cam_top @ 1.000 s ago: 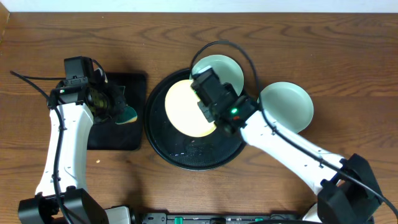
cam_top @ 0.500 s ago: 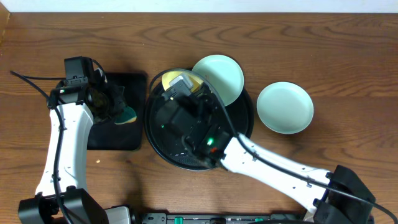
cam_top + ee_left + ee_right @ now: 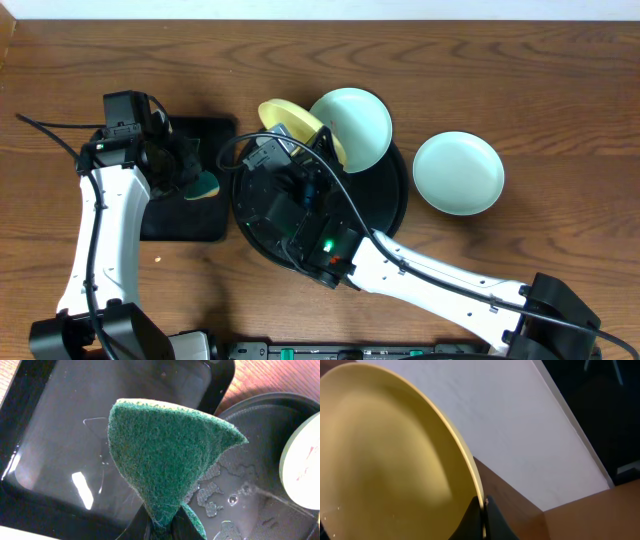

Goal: Clean dirty plates on tray and stack at the side
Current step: 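Lift the yellow plate with the right gripper and place it right of the round tray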

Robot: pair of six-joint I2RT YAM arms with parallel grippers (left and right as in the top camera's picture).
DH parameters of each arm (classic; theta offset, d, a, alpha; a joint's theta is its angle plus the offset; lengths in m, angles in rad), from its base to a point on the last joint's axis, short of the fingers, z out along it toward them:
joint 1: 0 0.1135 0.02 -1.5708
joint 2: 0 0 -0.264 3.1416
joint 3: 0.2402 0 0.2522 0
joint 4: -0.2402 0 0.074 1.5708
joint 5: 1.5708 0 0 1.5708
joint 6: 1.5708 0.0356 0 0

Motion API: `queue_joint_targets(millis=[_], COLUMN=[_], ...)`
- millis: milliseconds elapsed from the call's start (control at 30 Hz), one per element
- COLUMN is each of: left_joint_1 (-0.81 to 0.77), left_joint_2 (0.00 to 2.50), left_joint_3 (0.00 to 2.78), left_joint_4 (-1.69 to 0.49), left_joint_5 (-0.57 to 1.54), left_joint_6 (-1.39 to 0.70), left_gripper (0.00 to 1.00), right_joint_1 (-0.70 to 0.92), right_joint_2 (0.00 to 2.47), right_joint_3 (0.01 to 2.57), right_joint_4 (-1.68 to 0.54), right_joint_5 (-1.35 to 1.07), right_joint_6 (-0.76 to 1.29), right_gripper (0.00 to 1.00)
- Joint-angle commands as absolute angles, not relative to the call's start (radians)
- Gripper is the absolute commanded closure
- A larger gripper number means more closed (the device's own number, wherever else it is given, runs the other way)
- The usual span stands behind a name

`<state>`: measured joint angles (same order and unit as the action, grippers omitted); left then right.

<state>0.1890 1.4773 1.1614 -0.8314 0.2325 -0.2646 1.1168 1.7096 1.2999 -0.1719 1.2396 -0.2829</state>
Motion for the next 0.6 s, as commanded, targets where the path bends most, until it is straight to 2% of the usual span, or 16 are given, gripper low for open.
queue_joint_targets(millis=[0, 100, 233, 400, 567], left_joint_1=[0.192, 0.192, 0.192, 0.192, 0.192], left_joint_2=[1.47, 1.47, 1.47, 1.47, 1.47], left_joint_3=[1.182, 1.182, 1.182, 1.182, 1.182], left_joint_4=[-0.834, -0.834, -0.834, -0.834, -0.834], left_joint_5=[0.226, 0.226, 0.226, 0.226, 0.226], left_joint_6=[-0.255, -0.255, -0.255, -0.255, -0.255], left_gripper=[0.93, 0.93, 0.93, 0.92, 0.93], right_joint_1=[1.118, 1.113, 1.097, 1.019, 0.836], right_joint_2=[1.674, 1.674, 1.667, 1.591, 1.494], right_joint_3=[1.313, 1.313, 1.313, 1.313, 1.313], right_joint_4=[-0.296, -0.461, -0.559, -0.559, -0.59], right_joint_5=[1.172, 1.018, 0.883, 0.678, 0.411], right_joint_6=[-0.175, -0.017, 0.16, 0.213, 0.24], right_gripper=[0.99, 0.99, 0.99, 0.99, 0.99])
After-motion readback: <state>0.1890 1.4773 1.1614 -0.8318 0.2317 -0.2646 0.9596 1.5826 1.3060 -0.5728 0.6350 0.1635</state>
